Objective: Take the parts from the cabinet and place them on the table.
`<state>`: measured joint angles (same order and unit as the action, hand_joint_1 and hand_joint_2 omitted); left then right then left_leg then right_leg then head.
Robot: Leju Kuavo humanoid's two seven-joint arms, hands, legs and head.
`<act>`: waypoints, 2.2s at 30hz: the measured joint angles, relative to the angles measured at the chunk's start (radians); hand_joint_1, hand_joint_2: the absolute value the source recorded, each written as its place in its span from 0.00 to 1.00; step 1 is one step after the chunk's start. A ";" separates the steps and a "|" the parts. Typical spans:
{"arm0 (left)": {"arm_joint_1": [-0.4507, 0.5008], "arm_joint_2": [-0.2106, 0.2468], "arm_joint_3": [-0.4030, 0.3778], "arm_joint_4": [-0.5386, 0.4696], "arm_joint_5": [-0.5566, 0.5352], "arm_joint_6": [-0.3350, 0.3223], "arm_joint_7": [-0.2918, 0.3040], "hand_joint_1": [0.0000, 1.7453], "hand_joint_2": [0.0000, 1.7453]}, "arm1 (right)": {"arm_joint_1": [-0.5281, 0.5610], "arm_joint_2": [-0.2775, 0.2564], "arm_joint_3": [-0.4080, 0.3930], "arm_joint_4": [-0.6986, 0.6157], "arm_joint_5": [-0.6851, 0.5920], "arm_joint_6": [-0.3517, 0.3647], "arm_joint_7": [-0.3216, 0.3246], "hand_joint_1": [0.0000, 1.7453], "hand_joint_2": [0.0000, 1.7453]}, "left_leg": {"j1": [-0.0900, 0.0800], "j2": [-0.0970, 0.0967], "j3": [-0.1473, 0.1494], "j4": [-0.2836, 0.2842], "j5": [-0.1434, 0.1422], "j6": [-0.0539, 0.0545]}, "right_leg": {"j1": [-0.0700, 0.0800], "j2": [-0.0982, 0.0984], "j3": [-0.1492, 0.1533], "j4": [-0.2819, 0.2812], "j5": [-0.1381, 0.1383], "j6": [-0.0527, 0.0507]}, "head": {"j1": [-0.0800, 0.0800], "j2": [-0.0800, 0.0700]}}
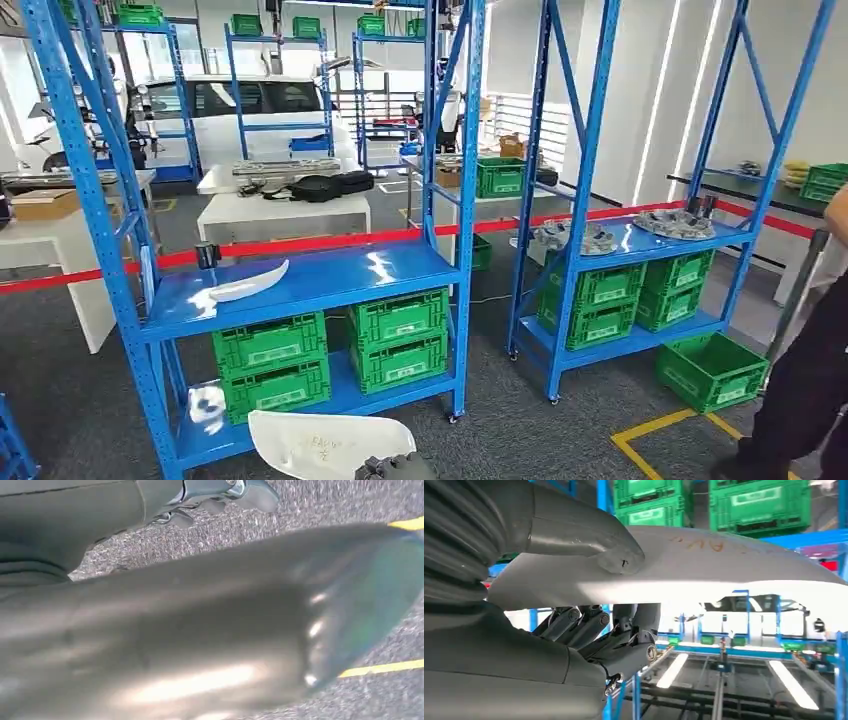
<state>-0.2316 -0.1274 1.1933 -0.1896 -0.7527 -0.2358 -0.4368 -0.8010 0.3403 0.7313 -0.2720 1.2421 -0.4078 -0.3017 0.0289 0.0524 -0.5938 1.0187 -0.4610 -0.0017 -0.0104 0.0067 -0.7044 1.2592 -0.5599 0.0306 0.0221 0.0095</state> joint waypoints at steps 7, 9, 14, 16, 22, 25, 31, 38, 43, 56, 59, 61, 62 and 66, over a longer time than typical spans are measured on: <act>-0.001 0.001 0.000 0.000 0.000 0.001 -0.003 0.00 0.00 | -0.004 0.002 0.000 -0.001 0.000 0.000 -0.003 0.97 1.00 | -0.004 0.061 0.003 0.001 0.008 -0.043 | 0.012 -0.043 0.113 -0.236 0.083 -0.037 | -0.001 0.000; -0.002 0.003 0.000 0.000 0.000 0.002 -0.004 0.00 0.00 | -0.005 0.003 0.000 -0.001 0.000 0.000 -0.003 0.97 1.00 | 0.001 0.012 -0.011 0.025 -0.019 -0.054 | 0.002 -0.027 0.116 -0.248 0.098 -0.053 | -0.002 0.000; 0.008 0.005 0.000 0.000 0.000 0.005 -0.006 0.00 0.00 | 0.003 0.009 0.000 0.000 0.002 0.002 -0.003 0.97 1.00 | -0.003 -0.047 -0.129 0.310 -0.142 -0.053 | 0.010 0.030 0.101 -0.246 0.110 -0.065 | -0.006 0.000; 0.008 0.006 0.000 0.000 0.000 0.007 -0.008 0.00 0.00 | 0.003 0.010 0.000 0.000 0.001 0.002 -0.003 0.97 1.00 | -0.004 -0.054 -0.073 0.200 -0.072 -0.044 | 0.011 0.057 0.098 -0.242 0.114 -0.061 | -0.007 0.000; 0.010 0.008 0.000 0.001 0.000 0.021 -0.017 0.00 0.00 | -0.001 0.010 0.000 -0.001 0.000 0.000 0.000 0.97 1.00 | -0.010 -0.107 0.019 0.016 -0.026 -0.020 | 0.003 0.122 0.075 -0.240 0.131 -0.024 | -0.006 0.000; 0.009 0.005 0.000 0.000 0.000 0.024 -0.022 0.00 0.00 | -0.005 0.008 0.000 -0.001 -0.003 -0.003 0.004 0.97 1.00 | -0.002 -0.068 0.020 -0.001 -0.013 0.005 | 0.010 0.038 0.039 -0.174 0.084 -0.012 | 0.003 0.000; 0.017 0.005 0.000 0.000 0.000 0.025 -0.021 0.00 0.00 | 0.000 0.004 0.001 0.000 -0.005 -0.004 0.013 0.97 1.00 | -0.002 0.013 0.014 0.006 -0.016 0.002 | -0.002 -0.007 -0.016 -0.029 0.047 0.003 | 0.005 0.000; 0.009 0.003 -0.001 0.000 -0.001 0.025 -0.017 0.00 0.00 | -0.004 0.000 0.001 0.000 -0.008 -0.004 0.015 0.97 1.00 | -0.005 0.082 0.030 0.004 -0.027 -0.043 | 0.007 -0.031 0.082 -0.234 0.109 -0.037 | 0.002 0.000; 0.010 0.004 -0.002 0.001 -0.002 0.025 -0.016 0.00 0.00 | -0.002 0.002 0.001 0.000 -0.009 -0.004 0.015 0.97 1.00 | -0.002 -0.045 -0.091 0.272 -0.170 -0.052 | 0.002 0.022 0.088 -0.242 0.118 -0.055 | -0.003 0.000; 0.002 0.003 -0.004 0.000 -0.002 0.026 -0.018 0.00 0.00 | -0.007 -0.003 0.001 0.001 -0.010 -0.007 0.019 0.97 1.00 | 0.000 -0.060 0.025 -0.010 -0.011 0.005 | 0.005 0.037 0.027 -0.156 0.076 -0.007 | 0.002 0.000; 0.007 0.003 -0.004 0.000 -0.002 0.026 -0.019 0.00 0.00 | 0.000 -0.005 0.001 0.001 -0.008 -0.006 0.019 0.97 1.00 | -0.004 -0.017 0.025 -0.009 -0.014 0.008 | -0.001 0.003 -0.083 0.064 -0.002 0.001 | 0.004 0.000; 0.007 0.003 -0.004 0.000 -0.002 0.026 -0.020 0.00 0.00 | 0.002 -0.007 0.001 0.001 -0.008 -0.005 0.020 0.97 1.00 | -0.001 0.008 0.026 -0.005 -0.018 0.002 | -0.007 -0.002 -0.063 0.015 0.045 0.006 | 0.004 0.000; 0.007 0.002 -0.004 0.000 -0.002 0.026 -0.020 0.00 0.00 | 0.001 -0.007 0.001 0.001 -0.008 -0.005 0.019 0.97 1.00 | 0.002 0.020 0.026 -0.001 -0.022 -0.003 | -0.009 -0.011 -0.021 -0.065 0.086 0.008 | 0.004 0.000; 0.006 0.008 -0.004 -0.002 -0.001 0.028 -0.027 0.00 0.00 | -0.004 -0.004 0.001 0.000 -0.007 -0.005 0.020 0.97 1.00 | -0.007 0.052 0.032 0.012 -0.041 -0.032 | -0.005 -0.066 0.057 -0.220 0.125 -0.014 | 0.000 0.000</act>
<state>-0.2259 -0.1194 1.1891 -0.1912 -0.7542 -0.2079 -0.4634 -0.8047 0.3365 0.7324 -0.2720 1.2356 -0.4124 -0.2815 0.0218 0.1041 -0.5622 1.0307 -0.5017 -0.0335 -0.0154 -0.0594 -0.6476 1.0391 -0.4344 0.0169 0.0223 0.0095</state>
